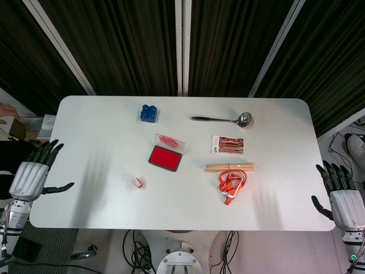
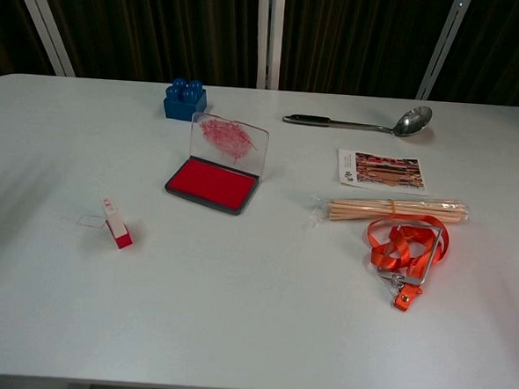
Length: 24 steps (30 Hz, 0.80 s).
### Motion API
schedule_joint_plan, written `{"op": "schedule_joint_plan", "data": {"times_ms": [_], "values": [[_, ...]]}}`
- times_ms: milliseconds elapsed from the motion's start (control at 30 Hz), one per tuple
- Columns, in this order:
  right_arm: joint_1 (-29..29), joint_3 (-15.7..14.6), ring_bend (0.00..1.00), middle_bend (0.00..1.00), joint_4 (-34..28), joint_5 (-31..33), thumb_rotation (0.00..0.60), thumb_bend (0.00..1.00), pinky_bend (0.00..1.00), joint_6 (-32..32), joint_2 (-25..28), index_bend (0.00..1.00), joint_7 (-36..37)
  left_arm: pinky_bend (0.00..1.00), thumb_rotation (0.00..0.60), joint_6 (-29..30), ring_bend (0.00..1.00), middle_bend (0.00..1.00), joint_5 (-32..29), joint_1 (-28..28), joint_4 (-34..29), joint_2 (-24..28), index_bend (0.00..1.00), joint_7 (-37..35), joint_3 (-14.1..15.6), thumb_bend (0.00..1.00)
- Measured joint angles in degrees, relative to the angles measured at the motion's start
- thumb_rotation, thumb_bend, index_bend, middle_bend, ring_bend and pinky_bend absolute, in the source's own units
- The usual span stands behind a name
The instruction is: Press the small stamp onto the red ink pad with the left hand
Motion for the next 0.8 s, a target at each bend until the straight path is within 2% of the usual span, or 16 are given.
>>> {"op": "schedule_joint_plan", "data": {"times_ms": [167, 267, 367, 467, 533, 600, 633, 700, 767, 800], "values": [[-0.1, 0.0, 0.00, 0.00, 0.3, 0.2, 0.600, 0.23, 0.00, 0.0, -0.1, 0.00, 0.2, 0.17, 0.339, 0.0, 0.04, 0.03, -0.1, 0.1, 0.1, -0.1, 0.06, -0.1, 0.1, 0.05], [-0.1, 0.0, 0.00, 0.00, 0.4, 0.0, 0.600, 0.23, 0.00, 0.1, -0.1, 0.00, 0.3, 0.17, 0.369, 0.4, 0.04, 0.03, 0.4, 0.1, 0.3, -0.3, 0.06, -0.4, 0.1, 0.05], [-0.3, -0.1, 0.00, 0.00, 0.4, -0.1, 0.600, 0.23, 0.00, 0.5, 0.0, 0.00, 0.5, 0.17, 0.426, 1.1, 0.04, 0.05, 1.7, 0.2, 0.6, -0.6, 0.06, -0.9, 0.4, 0.05], [-0.5, 0.0, 0.00, 0.00, 0.2, -0.1, 0.600, 0.23, 0.00, 1.0, 0.2, 0.00, 0.6, 0.20, 0.567, 1.4, 0.05, 0.08, 3.7, 0.1, 0.2, -0.4, 0.07, -1.5, 1.3, 0.06], [-0.6, 0.1, 0.00, 0.00, 0.1, -0.1, 0.600, 0.23, 0.00, 1.2, 0.3, 0.00, 0.6, 0.25, 0.600, 1.8, 0.09, 0.10, 6.1, -0.1, -0.3, -0.2, 0.09, -1.7, 2.0, 0.06], [-0.6, 0.1, 0.00, 0.00, -0.2, -0.1, 0.600, 0.23, 0.00, 1.2, 0.4, 0.00, 0.5, 0.29, 0.600, 2.3, 0.11, 0.12, 8.6, -0.5, -0.4, -0.3, 0.11, -1.5, 2.6, 0.06], [-0.6, 0.1, 0.00, 0.00, -0.3, -0.1, 0.600, 0.23, 0.00, 1.2, 0.5, 0.00, 0.4, 0.33, 0.600, 2.6, 0.14, 0.14, 10.5, -0.8, -0.4, -0.4, 0.12, -1.2, 3.0, 0.07], [-0.4, 0.2, 0.00, 0.00, -0.6, -0.1, 0.600, 0.23, 0.00, 1.0, 0.7, 0.00, 0.1, 0.48, 0.600, 2.7, 0.25, 0.17, 13.4, -1.7, -0.2, -0.9, 0.13, -0.3, 3.4, 0.08], [-0.3, 0.2, 0.00, 0.00, -0.9, -0.2, 0.600, 0.23, 0.00, 0.8, 0.8, 0.00, -0.3, 0.70, 0.600, 2.4, 0.46, 0.22, 16.5, -3.3, 0.4, -1.8, 0.14, 0.9, 3.8, 0.09], [-0.3, 0.2, 0.00, 0.00, -1.1, -0.2, 0.600, 0.23, 0.00, 0.7, 0.9, 0.00, -0.5, 0.83, 0.600, 2.1, 0.60, 0.26, 17.7, -4.2, 0.7, -2.3, 0.15, 1.4, 4.0, 0.09]]}}
